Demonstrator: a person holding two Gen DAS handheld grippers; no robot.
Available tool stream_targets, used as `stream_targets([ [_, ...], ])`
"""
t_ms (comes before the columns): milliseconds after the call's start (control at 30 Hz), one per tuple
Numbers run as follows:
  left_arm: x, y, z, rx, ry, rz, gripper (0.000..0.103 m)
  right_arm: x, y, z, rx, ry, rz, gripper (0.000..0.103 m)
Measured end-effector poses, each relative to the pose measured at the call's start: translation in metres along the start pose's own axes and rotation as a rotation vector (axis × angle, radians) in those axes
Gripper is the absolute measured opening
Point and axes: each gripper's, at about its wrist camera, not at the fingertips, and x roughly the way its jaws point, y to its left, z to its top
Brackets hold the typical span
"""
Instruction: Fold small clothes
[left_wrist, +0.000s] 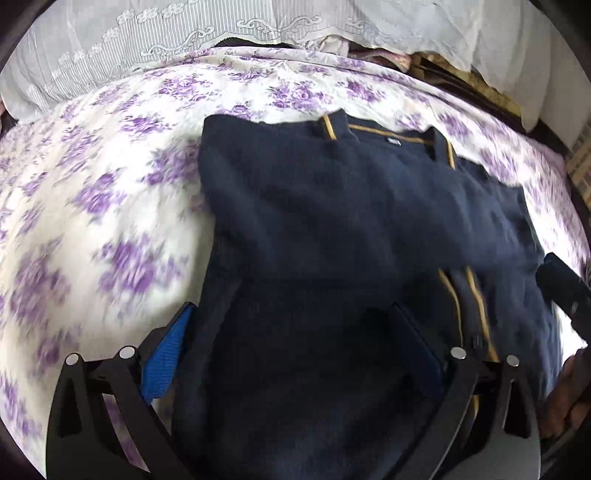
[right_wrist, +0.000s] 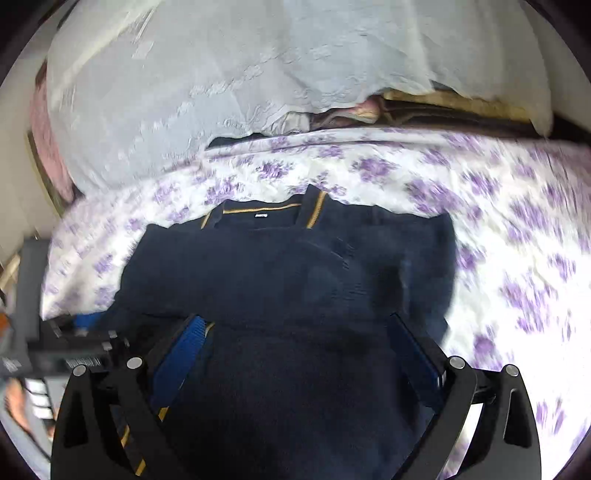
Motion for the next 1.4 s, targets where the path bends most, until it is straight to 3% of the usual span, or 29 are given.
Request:
stream_targets([
  [67, -0.005, 0.000, -0.007, 0.002, 0.002, 0.002, 0.099, 0.001, -0.011, -0.011, 0.058, 0.058, 0.016, 0.098],
  [167, -0.013, 0.006, -0.021, -0.015, 0.011, -0.019, 0.099, -0.012, -0.015, -0.023, 0.085, 0.055, 0.035, 0.098],
  [567, -0.060, 0.006, -0.094, 0.040, 0.006, -0.001, 0.099, -0.074, 0.000, -0.091, -0.028, 0.106, 0.035, 0.099],
  [867, -0.097, 0.012, -0.149, 0.063, 0.007, -0.029, 0.099, -0.112, -0.008, -0.126, -0.003, 0.134, 0.061, 0.100],
  [1167, -0.116, 0.037, -0.166, -0.041, 0.006, -0.222, 0.099, -0.135, -0.034, -0.142, 0.109, 0.127, 0.198, 0.100],
  [1400, -0.111, 0.043, -0.157, -0.095, 0.013, -0.343, 0.099, -0.136, -0.043, -0.141, 0.158, 0.113, 0.262, 0.100],
])
